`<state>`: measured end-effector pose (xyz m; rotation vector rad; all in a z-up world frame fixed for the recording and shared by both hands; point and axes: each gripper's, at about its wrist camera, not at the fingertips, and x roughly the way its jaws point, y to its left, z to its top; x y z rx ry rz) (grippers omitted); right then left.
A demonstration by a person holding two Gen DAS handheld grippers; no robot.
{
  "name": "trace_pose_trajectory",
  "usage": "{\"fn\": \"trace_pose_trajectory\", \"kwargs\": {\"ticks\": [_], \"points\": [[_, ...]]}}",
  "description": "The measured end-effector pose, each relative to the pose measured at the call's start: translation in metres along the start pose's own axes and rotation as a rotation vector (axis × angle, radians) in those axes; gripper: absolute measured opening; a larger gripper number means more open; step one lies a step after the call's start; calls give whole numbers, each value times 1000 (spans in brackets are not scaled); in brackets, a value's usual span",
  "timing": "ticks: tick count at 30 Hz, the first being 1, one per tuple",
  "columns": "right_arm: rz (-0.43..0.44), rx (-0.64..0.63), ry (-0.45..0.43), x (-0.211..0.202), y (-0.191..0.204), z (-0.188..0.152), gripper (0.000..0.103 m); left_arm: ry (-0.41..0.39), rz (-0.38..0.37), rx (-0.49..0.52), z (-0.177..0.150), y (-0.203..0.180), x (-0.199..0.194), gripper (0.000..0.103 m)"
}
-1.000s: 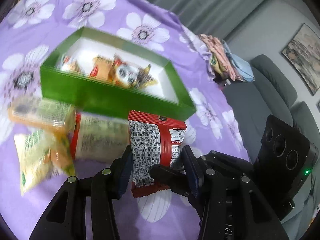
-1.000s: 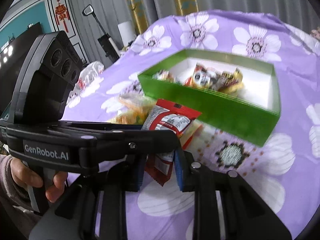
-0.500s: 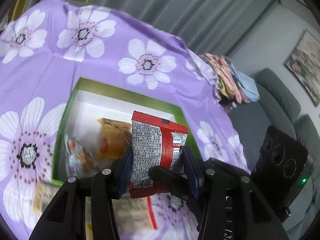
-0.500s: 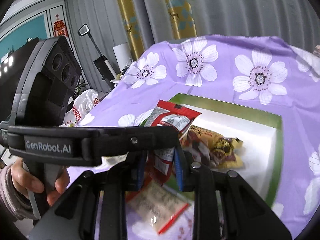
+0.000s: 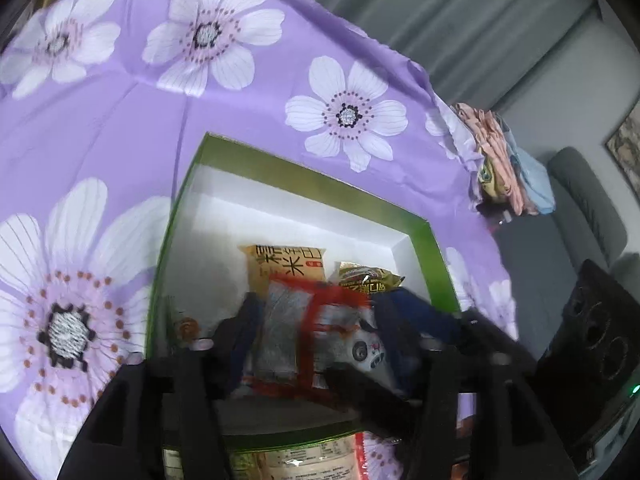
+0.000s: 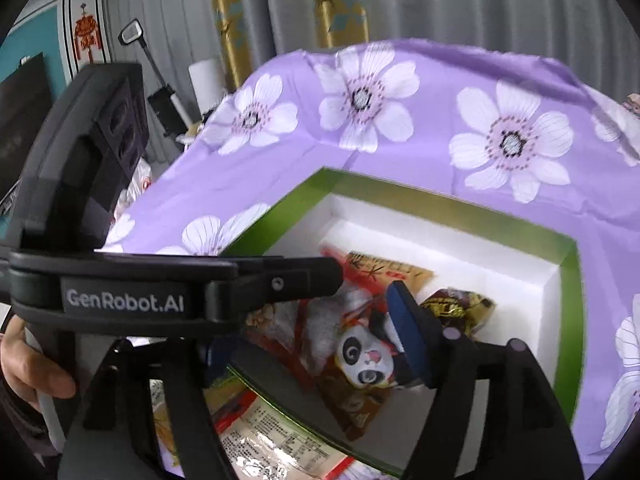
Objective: Organize snacks
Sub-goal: 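Carry the striped bag into the green box and open the left gripper, then move the left gripper to the yellow-green corn snack bag and grasp it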
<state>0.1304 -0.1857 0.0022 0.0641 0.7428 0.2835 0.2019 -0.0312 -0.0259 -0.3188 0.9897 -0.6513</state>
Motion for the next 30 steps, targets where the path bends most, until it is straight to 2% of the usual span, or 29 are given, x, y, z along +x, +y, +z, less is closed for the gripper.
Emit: {"fn": "trace_pose_trajectory", "kwargs": {"ticks": [2,8,14,23,30], "points": [[-7,17,-22,-12,-5,-1,74,-33,23,32,0,-6,-10,90],[-9,76,-66,-48,-18,-17,78,-95,42,52,-2,-11,-44,91],[-12,128,-69,-75,-23,-42,81,-133,120,30,-18,0,-82,93],[22,163,-56,-94,-15,-72,81,-110,187,-26,-68,31,-107,93],[80,133,-1,-84,11,-91,81,-35,182,-119,-112,58,-101,93]]}}
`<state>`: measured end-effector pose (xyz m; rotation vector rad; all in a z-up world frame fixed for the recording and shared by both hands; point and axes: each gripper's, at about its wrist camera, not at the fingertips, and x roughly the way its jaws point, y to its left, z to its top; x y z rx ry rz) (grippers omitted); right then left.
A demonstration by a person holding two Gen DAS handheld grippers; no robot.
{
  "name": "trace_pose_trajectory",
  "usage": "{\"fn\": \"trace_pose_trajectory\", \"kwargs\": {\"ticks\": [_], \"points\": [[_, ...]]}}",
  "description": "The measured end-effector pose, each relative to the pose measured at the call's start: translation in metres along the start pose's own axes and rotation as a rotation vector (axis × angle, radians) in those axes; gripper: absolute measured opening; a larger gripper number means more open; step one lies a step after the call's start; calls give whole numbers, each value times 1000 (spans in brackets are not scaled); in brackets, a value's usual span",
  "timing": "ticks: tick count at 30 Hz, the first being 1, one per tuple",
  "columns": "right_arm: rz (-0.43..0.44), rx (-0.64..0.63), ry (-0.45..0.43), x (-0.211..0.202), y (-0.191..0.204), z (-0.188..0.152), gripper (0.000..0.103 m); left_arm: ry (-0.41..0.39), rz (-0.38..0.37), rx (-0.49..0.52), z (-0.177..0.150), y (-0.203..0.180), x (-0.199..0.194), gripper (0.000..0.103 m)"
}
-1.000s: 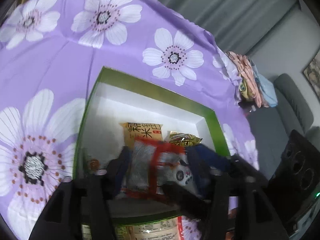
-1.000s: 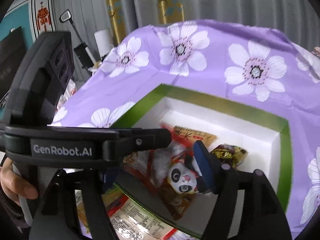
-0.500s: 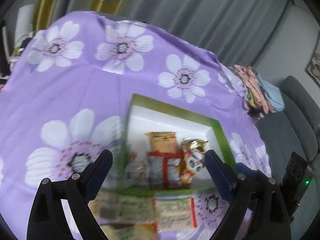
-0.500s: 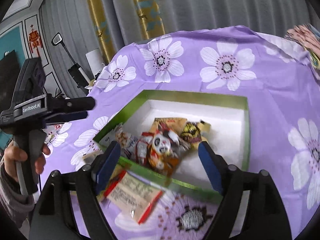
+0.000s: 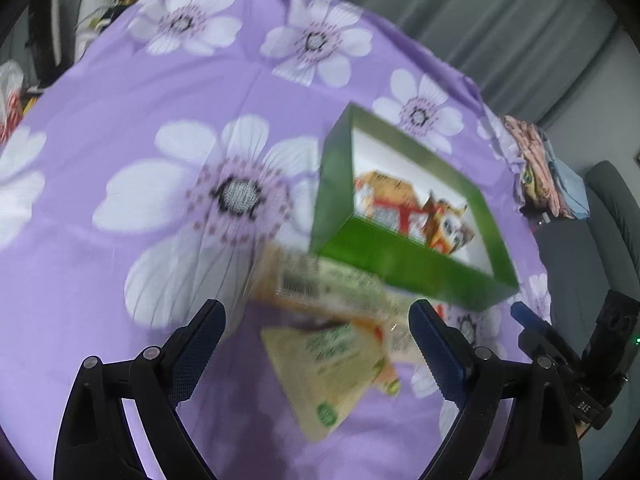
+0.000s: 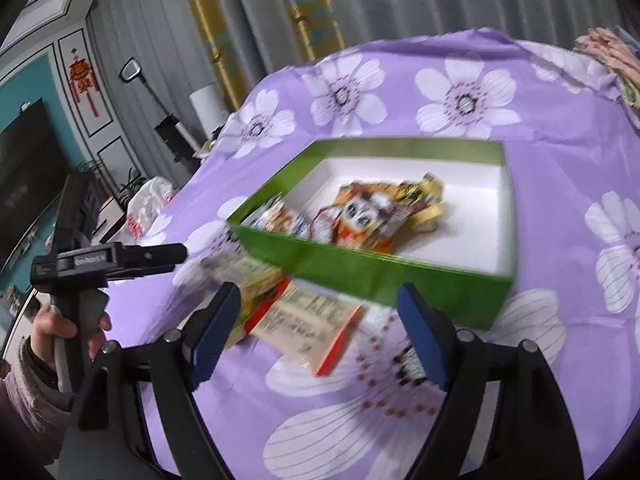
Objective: Organize snacks
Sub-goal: 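Move the left gripper to the yellow-green corn snack bag and grasp it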
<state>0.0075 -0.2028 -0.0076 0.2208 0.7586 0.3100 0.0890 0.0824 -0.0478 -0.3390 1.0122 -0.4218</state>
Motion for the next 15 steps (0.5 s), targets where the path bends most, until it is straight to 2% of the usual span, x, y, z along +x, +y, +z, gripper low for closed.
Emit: {"fn": "trace_pose_trajectory", "kwargs": {"ticks": [7,15], "points": [[47,-46,73,22,27,-18,81,15,-1,-8,-23,4,1,93],[93,-168,135,49,65,-31,80,22,-73,6,-41,2,5,93]]}}
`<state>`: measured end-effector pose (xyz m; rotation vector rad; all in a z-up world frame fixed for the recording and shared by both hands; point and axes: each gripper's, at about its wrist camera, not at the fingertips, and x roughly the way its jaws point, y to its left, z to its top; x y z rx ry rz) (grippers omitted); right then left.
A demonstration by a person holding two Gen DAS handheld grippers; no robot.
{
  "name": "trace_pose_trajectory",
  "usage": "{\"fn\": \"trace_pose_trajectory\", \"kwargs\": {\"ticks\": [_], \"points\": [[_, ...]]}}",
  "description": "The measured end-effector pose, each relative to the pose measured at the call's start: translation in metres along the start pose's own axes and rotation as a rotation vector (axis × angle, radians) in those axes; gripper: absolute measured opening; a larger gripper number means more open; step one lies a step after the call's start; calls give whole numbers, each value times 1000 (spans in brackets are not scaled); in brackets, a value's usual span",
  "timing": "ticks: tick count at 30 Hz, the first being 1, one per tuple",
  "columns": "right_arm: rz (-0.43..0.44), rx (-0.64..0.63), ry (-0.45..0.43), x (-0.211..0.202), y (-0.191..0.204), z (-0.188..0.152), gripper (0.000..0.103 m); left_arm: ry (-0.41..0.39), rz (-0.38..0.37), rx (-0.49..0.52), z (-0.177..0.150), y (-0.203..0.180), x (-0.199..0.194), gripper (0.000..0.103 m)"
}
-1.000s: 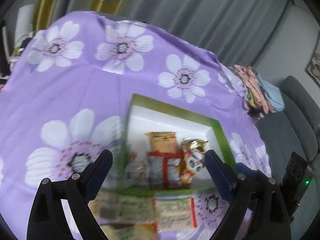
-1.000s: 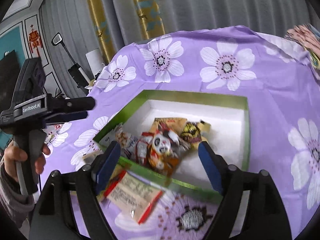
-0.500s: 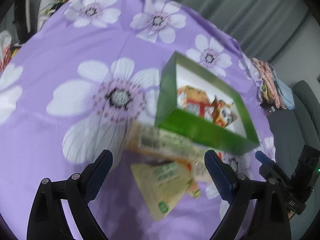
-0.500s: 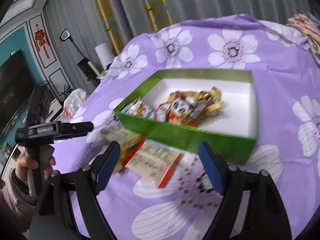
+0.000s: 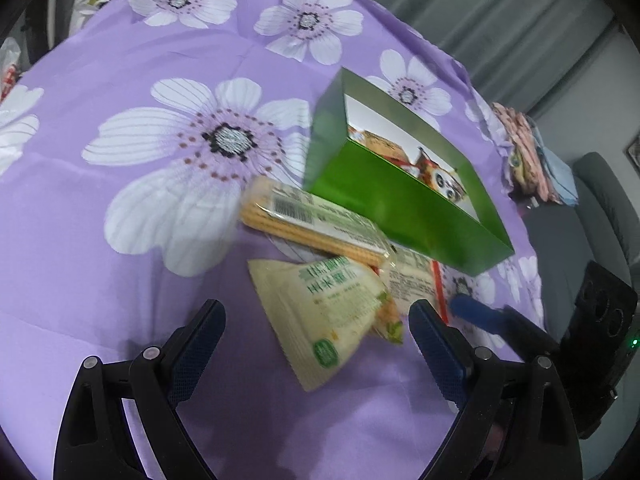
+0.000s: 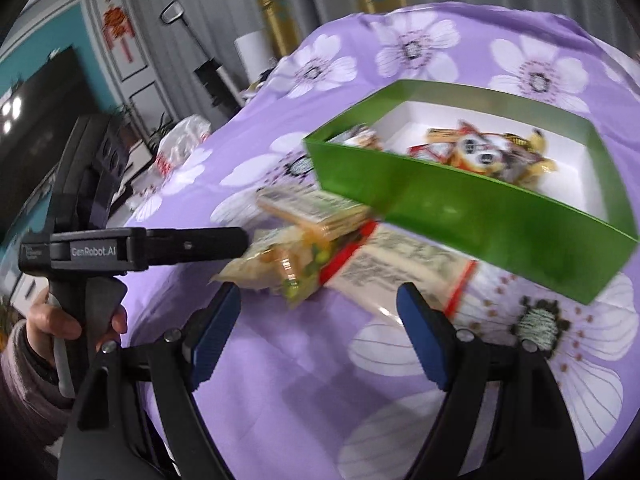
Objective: Organize snacks
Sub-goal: 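Move the left gripper to the yellow-green corn snack bag and grasp it, then lift the corn snack bag into the green box and open the left gripper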
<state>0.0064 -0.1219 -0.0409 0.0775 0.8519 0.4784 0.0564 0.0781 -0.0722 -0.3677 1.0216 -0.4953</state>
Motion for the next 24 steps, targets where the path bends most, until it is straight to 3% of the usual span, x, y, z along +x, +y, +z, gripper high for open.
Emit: {"fn": "trace_pose_trajectory", "kwargs": {"ticks": [6,16,19,24], "points": [[17,-63,34,20,14,5,77,22,-45,33,-5,-9,8,93],[56,-101,70,44,22,17,59,39,-76,30,-1,-12,17,93],[60,-85,70,46,19,19,45,33,-80,13,-1,-10,17,80],[62,-73,82,51,16,18,30,18,-91,-10,1,-4,18,65]]}}
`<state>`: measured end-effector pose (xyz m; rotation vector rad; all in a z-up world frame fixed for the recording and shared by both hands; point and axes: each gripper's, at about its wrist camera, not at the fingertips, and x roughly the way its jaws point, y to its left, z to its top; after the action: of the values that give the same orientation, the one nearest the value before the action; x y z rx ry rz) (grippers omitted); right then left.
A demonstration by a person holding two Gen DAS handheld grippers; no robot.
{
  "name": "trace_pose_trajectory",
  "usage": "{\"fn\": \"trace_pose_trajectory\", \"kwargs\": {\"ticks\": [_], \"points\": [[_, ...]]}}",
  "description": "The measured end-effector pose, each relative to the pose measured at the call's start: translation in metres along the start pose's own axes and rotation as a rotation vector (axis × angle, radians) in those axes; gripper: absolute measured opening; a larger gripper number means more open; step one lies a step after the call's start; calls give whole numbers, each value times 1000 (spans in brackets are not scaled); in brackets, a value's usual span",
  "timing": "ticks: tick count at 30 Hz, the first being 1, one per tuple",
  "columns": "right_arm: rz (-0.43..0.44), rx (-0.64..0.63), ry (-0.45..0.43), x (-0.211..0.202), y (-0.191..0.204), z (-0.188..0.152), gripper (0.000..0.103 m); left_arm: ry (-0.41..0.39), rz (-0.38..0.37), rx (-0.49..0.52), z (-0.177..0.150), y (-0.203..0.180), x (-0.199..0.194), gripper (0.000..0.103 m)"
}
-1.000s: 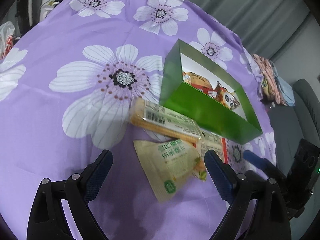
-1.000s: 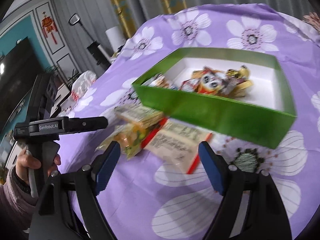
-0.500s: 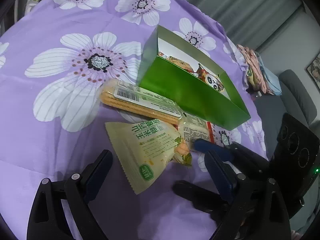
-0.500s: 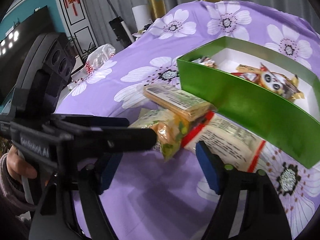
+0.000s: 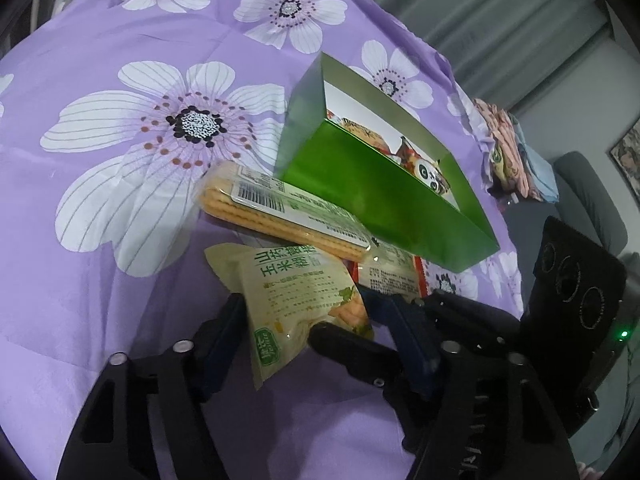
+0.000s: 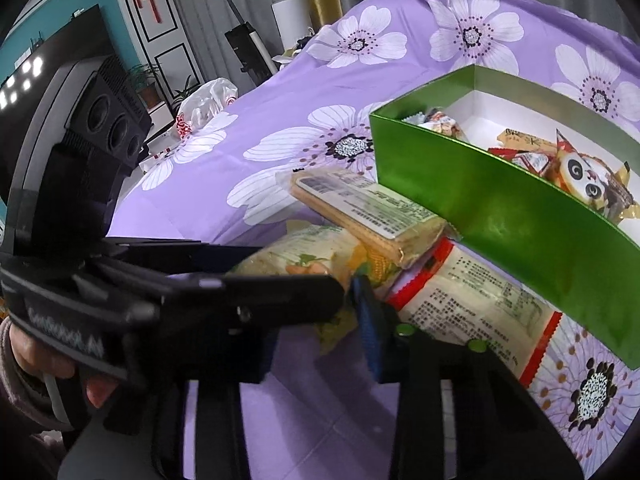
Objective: Organize snacks
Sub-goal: 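Lift the corn snack bag into the green box and open the left gripper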
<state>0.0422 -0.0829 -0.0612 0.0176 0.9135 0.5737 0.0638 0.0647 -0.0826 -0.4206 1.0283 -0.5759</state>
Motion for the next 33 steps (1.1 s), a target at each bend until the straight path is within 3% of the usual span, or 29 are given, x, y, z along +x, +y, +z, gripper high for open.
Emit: {"fn": "trace_pose_trajectory", "kwargs": {"ticks": [2,4,6,24,33], "points": [[7,2,-1,0,-1,-1,26,-6,5,9,0,-1,0,64],[11,-3,-5,-1,2,-1,15,-12,16,28,-1,-3,-1,61],[24,10,-16,-3,1,-2,13,-17,19,43,-1,-6,-4,61],[43,30,-130,-59,22,-24,11,-28,46,148,-21,-51,-39,60],[-46,26,-255,-104,0,-4,11,-92,6,274,12,-104,-41,60]]}}
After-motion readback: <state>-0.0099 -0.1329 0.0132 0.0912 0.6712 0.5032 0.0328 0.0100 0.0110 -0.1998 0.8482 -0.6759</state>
